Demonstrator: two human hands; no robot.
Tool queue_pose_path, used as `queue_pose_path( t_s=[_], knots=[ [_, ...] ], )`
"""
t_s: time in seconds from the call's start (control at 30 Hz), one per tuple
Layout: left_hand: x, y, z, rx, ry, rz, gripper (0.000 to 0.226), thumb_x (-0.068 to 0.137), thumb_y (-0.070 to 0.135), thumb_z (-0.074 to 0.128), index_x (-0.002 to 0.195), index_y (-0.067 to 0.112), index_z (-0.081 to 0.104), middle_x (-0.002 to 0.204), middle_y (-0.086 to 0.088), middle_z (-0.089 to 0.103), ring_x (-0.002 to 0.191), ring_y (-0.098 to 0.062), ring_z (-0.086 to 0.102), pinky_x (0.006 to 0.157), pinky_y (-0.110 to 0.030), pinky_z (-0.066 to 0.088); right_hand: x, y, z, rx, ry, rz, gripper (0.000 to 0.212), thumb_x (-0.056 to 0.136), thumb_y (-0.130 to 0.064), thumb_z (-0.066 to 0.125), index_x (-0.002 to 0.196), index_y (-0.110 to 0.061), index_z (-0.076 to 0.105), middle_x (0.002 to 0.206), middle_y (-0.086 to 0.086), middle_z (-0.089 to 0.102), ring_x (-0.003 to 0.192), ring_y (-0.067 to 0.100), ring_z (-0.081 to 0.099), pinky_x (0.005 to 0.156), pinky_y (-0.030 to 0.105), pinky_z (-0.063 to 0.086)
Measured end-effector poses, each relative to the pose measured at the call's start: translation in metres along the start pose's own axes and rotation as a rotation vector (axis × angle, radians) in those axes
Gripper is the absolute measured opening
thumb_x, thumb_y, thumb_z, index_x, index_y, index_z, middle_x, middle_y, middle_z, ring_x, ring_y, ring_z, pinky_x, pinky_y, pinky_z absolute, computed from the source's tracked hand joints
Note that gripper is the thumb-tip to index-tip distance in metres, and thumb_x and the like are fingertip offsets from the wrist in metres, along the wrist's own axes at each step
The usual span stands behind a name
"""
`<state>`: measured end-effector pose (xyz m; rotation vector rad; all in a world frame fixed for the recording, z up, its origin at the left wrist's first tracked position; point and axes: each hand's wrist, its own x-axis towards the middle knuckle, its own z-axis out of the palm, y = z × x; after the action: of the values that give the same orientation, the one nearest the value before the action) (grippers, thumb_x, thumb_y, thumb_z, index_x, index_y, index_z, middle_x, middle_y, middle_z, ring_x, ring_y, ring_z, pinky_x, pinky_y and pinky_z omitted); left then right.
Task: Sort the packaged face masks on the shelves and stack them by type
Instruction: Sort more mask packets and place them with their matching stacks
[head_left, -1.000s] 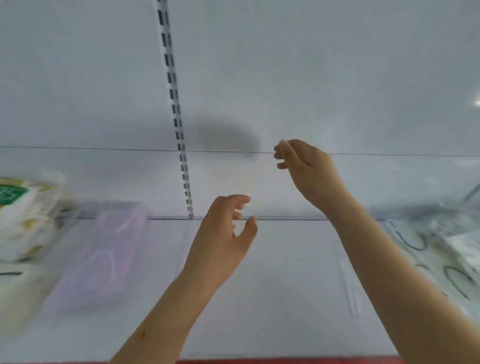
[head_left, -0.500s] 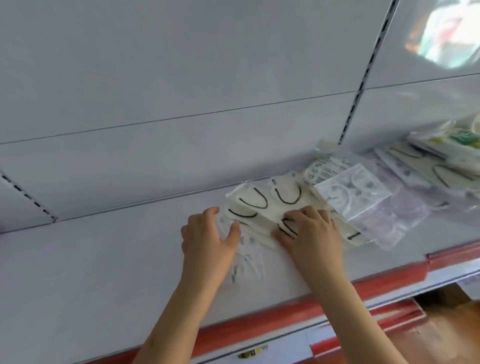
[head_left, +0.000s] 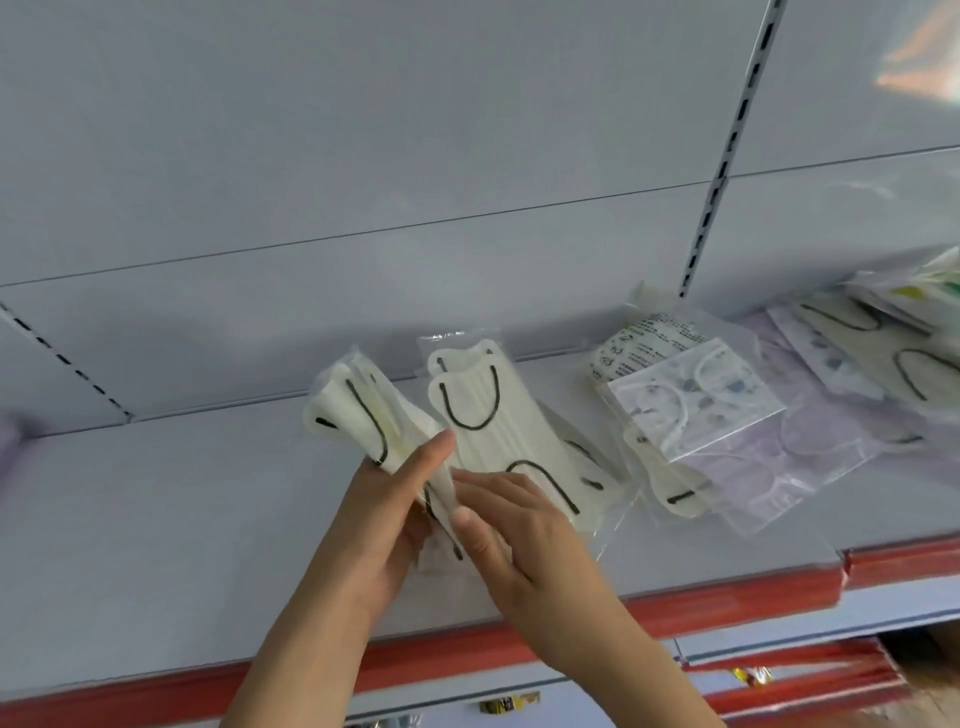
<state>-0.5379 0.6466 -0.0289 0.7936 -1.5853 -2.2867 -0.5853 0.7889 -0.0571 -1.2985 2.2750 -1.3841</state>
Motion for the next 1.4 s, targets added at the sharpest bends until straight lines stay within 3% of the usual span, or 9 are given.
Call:
queue_pose_path(
  t_s=[0.17, 0.23, 0.37, 0.53, 0.83, 0.93, 1.07, 1.27, 1.4],
  knots=[
    [0.001, 0.0, -0.023, -0.026, 0.011, -0.002, 0.053, 0.074, 0.021, 0.074, 0.124, 0.006, 0.063, 0.11, -0.02, 0.073, 0.097, -0.034, 0.073, 0.078, -0.044, 0.059, 0.009, 0.002, 0.002, 0.009, 0.315, 0.146, 0.015, 0.096, -0.028, 0.061, 0.108, -0.024, 0.069, 0.112, -0.018, 0.064, 0.104, 0.001, 0.058, 0.088, 0.026, 0.05],
    [0.001, 0.003, -0.033, -0.091, -0.023, -0.054, 0.054, 0.076, 0.018, 0.073, 0.128, 0.008, 0.064, 0.12, -0.019, 0.072, 0.11, -0.032, 0.071, 0.094, -0.047, 0.057, 0.011, 0.007, 0.003, -0.214, 0.46, 0.273, 0.04, 0.088, -0.042, 0.067, 0.124, -0.027, 0.058, 0.127, -0.012, 0.055, 0.117, 0.012, 0.049, 0.097, 0.034, 0.046],
    [0.003, 0.013, -0.045, -0.104, -0.154, -0.134, 0.034, 0.087, 0.018, 0.07, 0.12, 0.01, 0.072, 0.124, -0.02, 0.07, 0.114, -0.034, 0.069, 0.103, -0.049, 0.051, 0.018, 0.01, -0.007, -0.227, 0.183, 0.55, 0.103, 0.073, -0.082, 0.04, 0.157, -0.026, 0.018, 0.16, -0.002, 0.026, 0.146, 0.02, 0.02, 0.119, 0.041, 0.024],
    [0.011, 0.018, -0.066, -0.097, -0.208, -0.148, 0.047, 0.096, 0.027, 0.058, 0.14, 0.012, 0.057, 0.137, -0.017, 0.064, 0.125, -0.035, 0.062, 0.104, -0.056, 0.051, 0.022, -0.002, 0.007, -0.383, 0.16, 0.425, 0.094, 0.075, -0.088, 0.024, 0.146, -0.029, 0.044, 0.154, -0.011, 0.039, 0.146, 0.01, 0.023, 0.123, 0.036, 0.014],
    [0.013, 0.013, -0.08, 0.102, 0.017, -0.028, 0.029, 0.091, 0.012, 0.068, 0.119, 0.006, 0.07, 0.104, -0.018, 0.077, 0.094, -0.033, 0.075, 0.071, -0.037, 0.059, 0.034, -0.019, 0.037, -0.087, 0.027, -0.033, 0.031, 0.097, -0.042, 0.053, 0.118, -0.028, 0.071, 0.119, -0.019, 0.066, 0.115, -0.004, 0.056, 0.096, 0.023, 0.048],
    [0.015, 0.02, -0.094, 0.096, 0.169, 0.025, 0.021, 0.092, 0.002, 0.066, 0.111, 0.008, 0.072, 0.099, -0.012, 0.079, 0.091, -0.028, 0.076, 0.074, -0.036, 0.058, 0.042, -0.004, 0.017, -0.295, 0.297, 0.049, 0.04, 0.093, -0.048, 0.055, 0.127, -0.027, 0.064, 0.127, -0.017, 0.061, 0.12, 0.002, 0.054, 0.099, 0.033, 0.05],
    [0.016, 0.029, -0.119, 0.031, 0.371, 0.111, 0.018, 0.093, 0.002, 0.066, 0.103, 0.015, 0.073, 0.097, -0.007, 0.078, 0.087, -0.021, 0.074, 0.069, -0.03, 0.056, 0.06, 0.024, -0.01, -0.643, -0.035, 0.409, 0.078, 0.085, -0.065, 0.06, 0.151, -0.029, 0.037, 0.158, -0.011, 0.034, 0.148, 0.013, 0.024, 0.119, 0.035, 0.026],
    [0.014, 0.025, -0.123, 0.057, 0.429, 0.167, 0.019, 0.097, 0.002, 0.062, 0.103, 0.018, 0.071, 0.097, -0.002, 0.077, 0.091, -0.019, 0.073, 0.073, -0.033, 0.058, 0.06, 0.027, -0.011, -0.502, 0.322, 0.465, 0.02, 0.095, -0.035, 0.062, 0.103, -0.023, 0.075, 0.108, -0.001, 0.072, 0.103, 0.023, 0.066, 0.066, 0.031, 0.046],
    [0.006, 0.015, -0.099, 0.174, 0.403, 0.202, 0.021, 0.102, 0.01, 0.055, 0.118, 0.021, 0.062, 0.107, 0.002, 0.074, 0.1, -0.019, 0.071, 0.092, -0.05, 0.057, 0.061, -0.01, -0.005, -0.164, 0.572, 0.432, 0.023, 0.095, -0.038, 0.062, 0.101, -0.023, 0.078, 0.052, -0.016, 0.059, 0.046, 0.001, 0.049, 0.045, 0.017, 0.033]
  ],
)
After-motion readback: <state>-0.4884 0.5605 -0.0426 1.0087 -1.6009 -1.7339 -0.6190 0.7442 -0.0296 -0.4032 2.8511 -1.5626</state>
